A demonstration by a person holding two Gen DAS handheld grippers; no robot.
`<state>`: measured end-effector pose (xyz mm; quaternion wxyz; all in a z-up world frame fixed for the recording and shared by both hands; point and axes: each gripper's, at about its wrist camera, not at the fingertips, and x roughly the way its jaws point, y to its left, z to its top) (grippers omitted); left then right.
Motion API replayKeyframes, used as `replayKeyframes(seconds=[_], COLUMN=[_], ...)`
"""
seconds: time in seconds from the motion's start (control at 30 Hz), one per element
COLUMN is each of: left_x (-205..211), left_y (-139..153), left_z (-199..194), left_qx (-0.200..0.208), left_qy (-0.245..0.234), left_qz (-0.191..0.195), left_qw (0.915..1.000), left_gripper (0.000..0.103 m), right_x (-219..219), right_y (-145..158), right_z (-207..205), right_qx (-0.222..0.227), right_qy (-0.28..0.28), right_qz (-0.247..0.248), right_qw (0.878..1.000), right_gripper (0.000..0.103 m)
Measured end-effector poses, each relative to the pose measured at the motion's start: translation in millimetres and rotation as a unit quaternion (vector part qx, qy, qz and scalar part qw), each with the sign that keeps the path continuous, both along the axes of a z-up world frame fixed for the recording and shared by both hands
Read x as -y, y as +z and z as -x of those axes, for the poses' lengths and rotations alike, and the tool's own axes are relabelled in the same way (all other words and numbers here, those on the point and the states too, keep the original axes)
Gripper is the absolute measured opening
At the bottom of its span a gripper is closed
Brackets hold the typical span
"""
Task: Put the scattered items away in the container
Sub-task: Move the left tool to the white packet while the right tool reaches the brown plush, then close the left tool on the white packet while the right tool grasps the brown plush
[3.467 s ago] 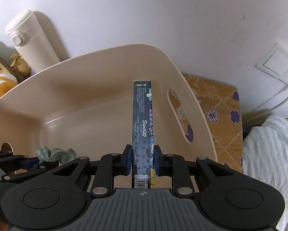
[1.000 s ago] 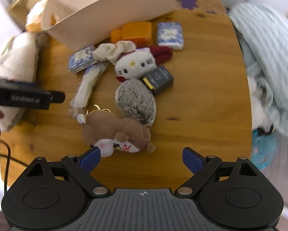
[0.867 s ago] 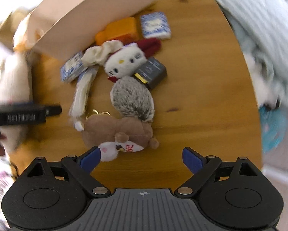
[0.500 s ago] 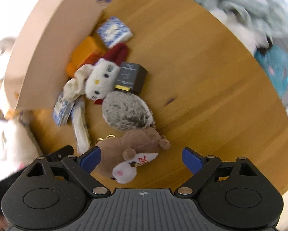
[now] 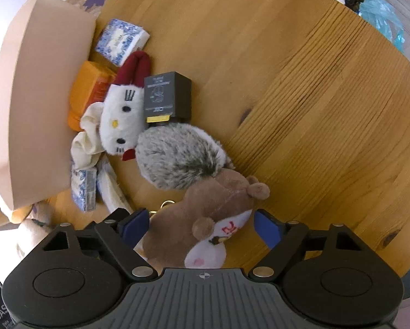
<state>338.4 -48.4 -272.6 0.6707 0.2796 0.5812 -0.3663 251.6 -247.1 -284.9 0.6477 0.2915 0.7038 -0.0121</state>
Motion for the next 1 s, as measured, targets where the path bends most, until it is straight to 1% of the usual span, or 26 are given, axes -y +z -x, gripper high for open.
replayKeyframes(seconds=[0.1, 0.23, 0.27, 0.3, 0.37, 0.4, 0.43, 0.47, 0.53, 0.57, 0.6, 0.77, 0.93, 1.0], left_x=[-1.6, -0.7, -0.5, -0.6, -1.1, -1.4, -0.6, -0.5, -1.0, -1.6, -2.2, -2.7, -9.7, -10.1], left_y=[-7.8, -10.3, -10.3, -10.1, -8.0, -6.5, -5.4, -4.9, -4.9, -4.9, -4.8, -4.9, 5.5, 8.6], left_z=[-0.1, 7.0, 8.7, 10.5, 13.2, 13.6, 14.4, 14.5, 14.2, 14.3, 14.2, 15.6, 19.7, 21.2], left_qx=[-0.005, 0.018, 0.023, 0.029, 0.035, 0.036, 0.036, 0.035, 0.036, 0.036, 0.034, 0.021, 0.017, 0.016], left_qy=[-0.002, -0.025, -0.029, -0.034, -0.042, -0.044, -0.045, -0.045, -0.044, -0.043, -0.043, -0.035, -0.025, -0.023], left_qz=[-0.006, -0.007, -0.007, -0.007, -0.002, -0.001, -0.001, -0.001, 0.000, 0.001, 0.002, 0.004, 0.012, 0.015], left_qw=[1.0000, 0.9995, 0.9993, 0.9990, 0.9985, 0.9984, 0.9983, 0.9984, 0.9984, 0.9984, 0.9985, 0.9992, 0.9995, 0.9995], left_gripper=[0.078, 0.077, 0.074, 0.071, 0.057, 0.053, 0.044, 0.041, 0.039, 0.038, 0.038, 0.032, 0.029, 0.029], right_x=[-2.6, -6.7, -7.1, -7.8, -10.9, -11.7, -11.8, -11.6, -11.3, -10.7, -10.2, -11.7, -10.5, -6.5], right_y=[-4.8, -16.6, -19.9, -20.2, -19.4, -19.3, -19.2, -19.2, -19.3, -19.2, -19.5, -15.8, -3.5, 3.3], right_z=[1.5, 4.4, 5.6, 6.4, 6.6, 6.8, 7.4, 8.0, 8.6, 9.0, 9.3, 12.6, 16.1, 9.6], right_qx=[-0.006, -0.024, -0.030, -0.030, -0.028, -0.028, -0.028, -0.028, -0.030, -0.029, -0.030, -0.023, 0.000, 0.007], right_qy=[-0.004, -0.006, -0.009, -0.010, -0.002, 0.000, 0.000, 0.001, 0.004, 0.006, 0.008, 0.032, 0.050, 0.053], right_qz=[0.000, -0.003, -0.004, -0.003, 0.000, 0.001, 0.002, 0.002, 0.003, 0.003, 0.001, 0.003, 0.003, 0.001], right_qw=[1.000, 1.000, 0.999, 0.999, 1.000, 1.000, 1.000, 1.000, 1.000, 1.000, 1.000, 0.999, 0.999, 0.999], right_gripper=[0.083, 0.076, 0.074, 0.070, 0.066, 0.065, 0.064, 0.062, 0.056, 0.047, 0.046, 0.045, 0.045, 0.045])
